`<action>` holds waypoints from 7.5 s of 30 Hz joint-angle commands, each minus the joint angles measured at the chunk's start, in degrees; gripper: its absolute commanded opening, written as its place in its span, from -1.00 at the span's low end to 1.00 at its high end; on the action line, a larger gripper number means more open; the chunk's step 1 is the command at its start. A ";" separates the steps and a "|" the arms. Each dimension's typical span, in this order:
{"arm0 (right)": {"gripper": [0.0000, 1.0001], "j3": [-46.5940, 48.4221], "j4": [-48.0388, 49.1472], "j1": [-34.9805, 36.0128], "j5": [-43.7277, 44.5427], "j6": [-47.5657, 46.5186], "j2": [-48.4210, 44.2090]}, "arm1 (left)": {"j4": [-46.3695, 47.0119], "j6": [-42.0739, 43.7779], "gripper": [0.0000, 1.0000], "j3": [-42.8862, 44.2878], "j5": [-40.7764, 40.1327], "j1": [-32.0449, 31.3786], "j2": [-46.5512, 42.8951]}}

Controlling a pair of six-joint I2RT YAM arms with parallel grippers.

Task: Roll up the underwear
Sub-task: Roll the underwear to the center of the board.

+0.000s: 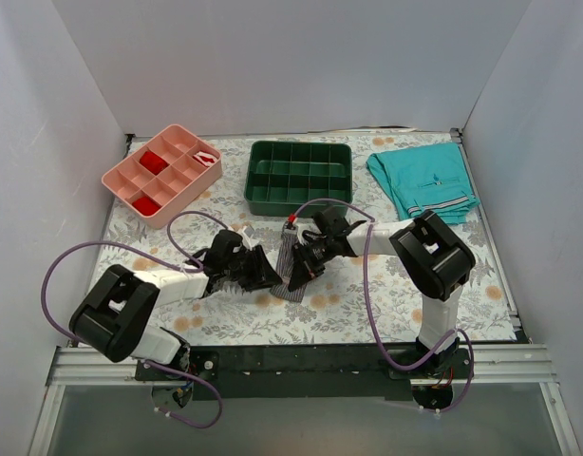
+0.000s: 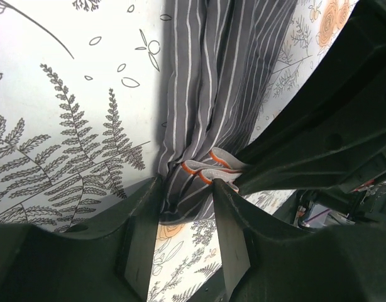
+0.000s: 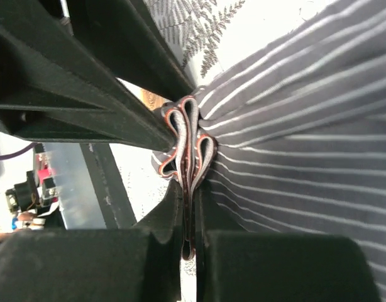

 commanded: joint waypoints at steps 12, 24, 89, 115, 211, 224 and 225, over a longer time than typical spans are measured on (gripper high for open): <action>-0.97 -6.25 16.62 0.05 -19.12 13.44 2.50 | -23.03 1.57 0.12 3.13 -13.89 -0.29 -11.29; -0.97 -2.40 9.09 -1.44 -9.54 11.54 6.89 | -16.10 3.67 0.08 -3.81 -2.03 -0.64 -20.90; -0.03 -10.65 -7.19 23.25 58.23 -19.67 -25.28 | -20.75 5.25 -0.22 5.95 -6.42 -4.94 15.05; 0.06 -9.51 -14.22 26.50 54.63 -17.74 -12.88 | -22.42 4.90 -0.20 6.65 -6.25 0.76 14.17; -0.93 -0.29 0.46 8.40 -5.74 -0.78 0.91 | -25.60 5.34 0.48 4.72 -6.61 9.65 -17.72; -0.92 1.56 1.42 4.01 -8.74 6.16 6.28 | -20.49 4.11 0.18 -0.56 -2.11 2.63 -22.04; -0.91 2.08 0.99 3.83 -8.48 6.60 6.63 | -20.49 4.20 0.18 -0.56 -2.55 1.66 -21.69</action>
